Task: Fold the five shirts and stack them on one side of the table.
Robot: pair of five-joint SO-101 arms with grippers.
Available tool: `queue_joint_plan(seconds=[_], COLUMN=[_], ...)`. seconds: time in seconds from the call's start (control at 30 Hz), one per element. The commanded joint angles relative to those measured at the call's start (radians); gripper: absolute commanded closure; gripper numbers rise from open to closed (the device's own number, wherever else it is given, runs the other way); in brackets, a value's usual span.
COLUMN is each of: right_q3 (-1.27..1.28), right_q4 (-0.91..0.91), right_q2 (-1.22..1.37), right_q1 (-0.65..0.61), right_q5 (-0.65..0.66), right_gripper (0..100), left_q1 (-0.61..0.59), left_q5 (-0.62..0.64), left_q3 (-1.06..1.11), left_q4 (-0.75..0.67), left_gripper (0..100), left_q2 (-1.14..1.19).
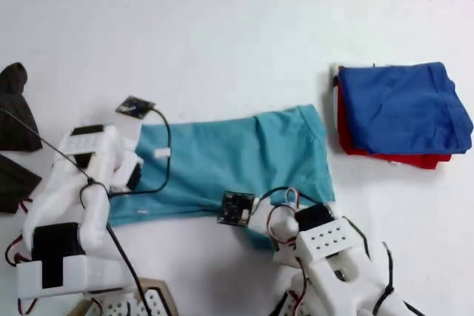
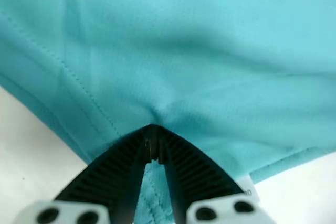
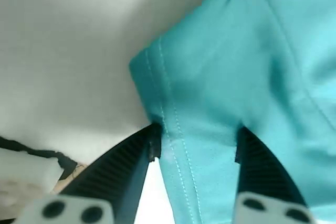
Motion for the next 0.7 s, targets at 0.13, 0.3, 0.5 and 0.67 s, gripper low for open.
queue_joint_plan(seconds=[0.13, 0.3, 0.5, 0.67], right_q3=[-0.038, -0.172, -0.315, -0.414], right_q4=[-0.035, -0.053, -0.024, 0.087], right_q2=[0.119, 0.375, 0.561, 0.492], right_q1=[0.01, 0.012, 0.012, 0.012], right_q5=[0.009, 0.003, 0.005, 0.011], right_gripper=[90.5, 91.6, 97.8, 97.8], left_q1=[-0.029, -0.029, -0.029, -0.029], left_q5=[0.012, 0.012, 0.012, 0.009], left_q3=[-0.005, -0.005, -0.005, -0.007], left_q4=[-0.023, -0.023, -0.023, -0.023], left_gripper=[97, 97, 97, 97], left_q2=[0.011, 0.011, 0.011, 0.011])
